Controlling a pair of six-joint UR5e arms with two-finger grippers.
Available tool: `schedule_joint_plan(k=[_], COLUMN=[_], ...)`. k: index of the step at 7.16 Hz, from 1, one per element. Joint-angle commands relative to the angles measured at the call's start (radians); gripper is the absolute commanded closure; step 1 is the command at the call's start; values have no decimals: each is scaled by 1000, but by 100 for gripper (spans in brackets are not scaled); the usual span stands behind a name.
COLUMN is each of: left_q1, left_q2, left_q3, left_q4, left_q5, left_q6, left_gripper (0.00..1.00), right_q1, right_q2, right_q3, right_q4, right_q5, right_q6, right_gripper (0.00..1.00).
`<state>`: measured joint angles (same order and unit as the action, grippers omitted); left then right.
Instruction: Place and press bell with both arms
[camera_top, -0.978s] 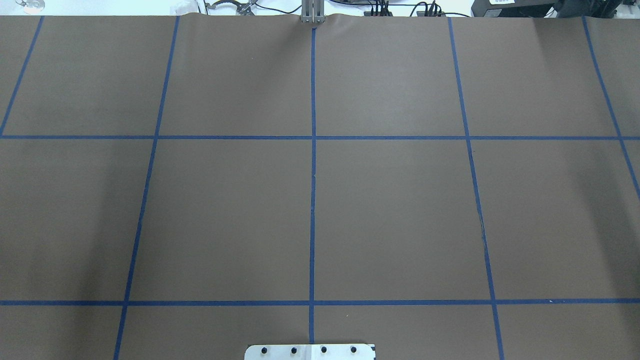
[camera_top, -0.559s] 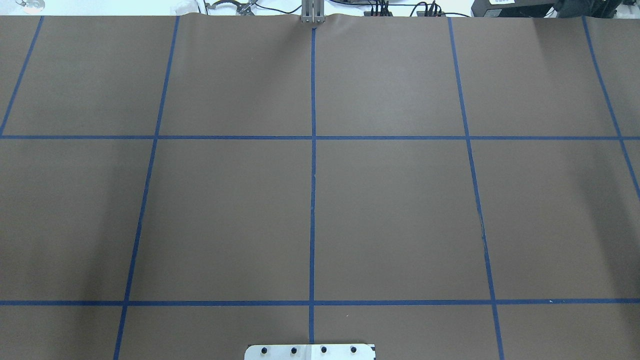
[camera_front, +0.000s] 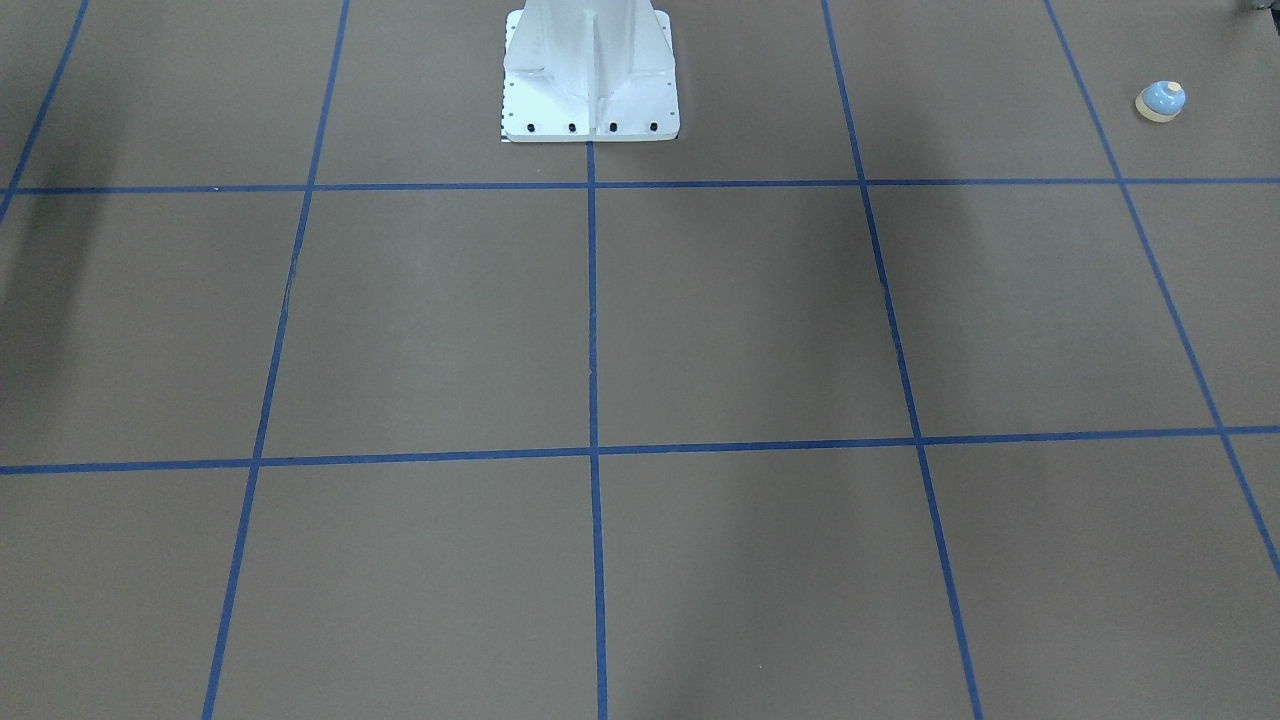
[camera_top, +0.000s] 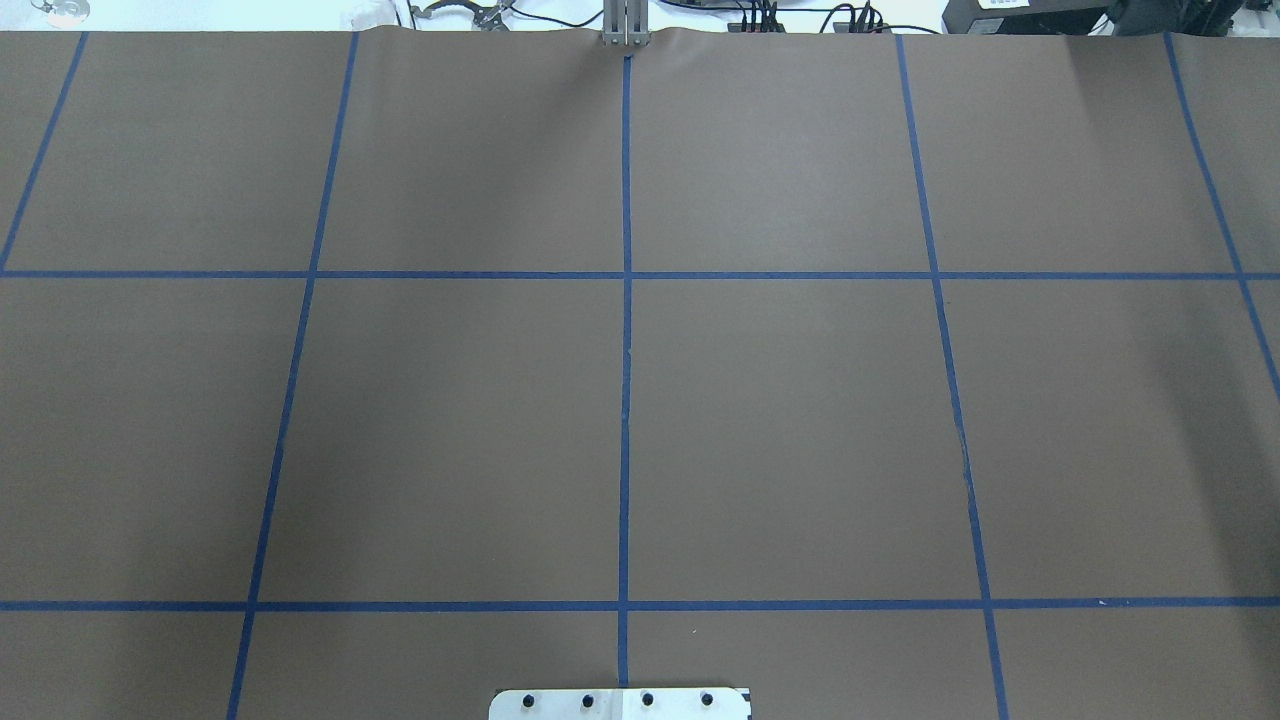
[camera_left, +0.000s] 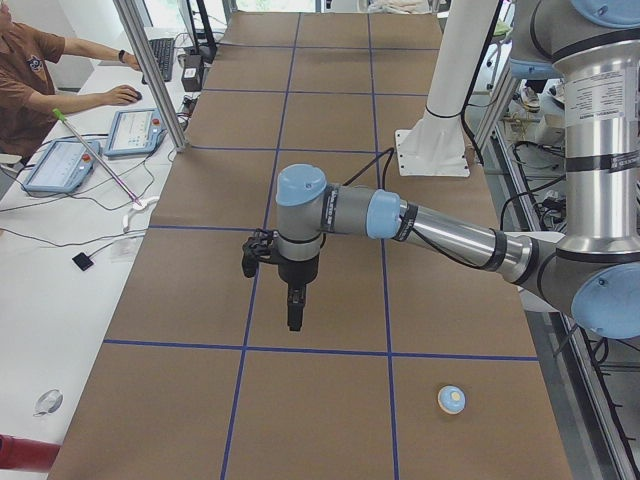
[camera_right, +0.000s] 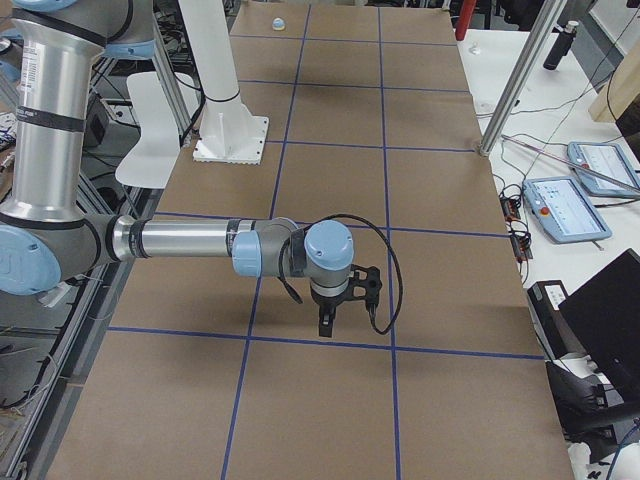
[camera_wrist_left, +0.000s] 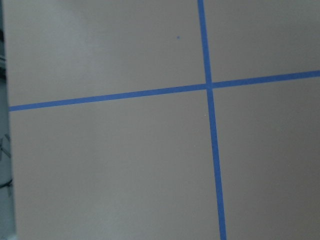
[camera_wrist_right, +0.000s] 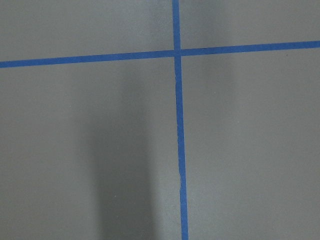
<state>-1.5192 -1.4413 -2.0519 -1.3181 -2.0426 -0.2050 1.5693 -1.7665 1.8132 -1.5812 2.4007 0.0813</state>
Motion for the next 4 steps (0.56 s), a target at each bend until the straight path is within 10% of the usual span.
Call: schedule_joint_plan(k=[1, 4], left_q1=[103, 340], left_q2=[13, 106], left_q3=[-110, -172], left_q4=[104, 161], left_q5=[149, 372], left_q6=[-329, -885], left_gripper=[0, 0], right_q1=[0, 0], right_q2=[-1, 1], right_q3=[2, 5], right_q4=[0, -2], right_q5=[0, 0], right_q6=[0, 0], right_gripper=[0, 0])
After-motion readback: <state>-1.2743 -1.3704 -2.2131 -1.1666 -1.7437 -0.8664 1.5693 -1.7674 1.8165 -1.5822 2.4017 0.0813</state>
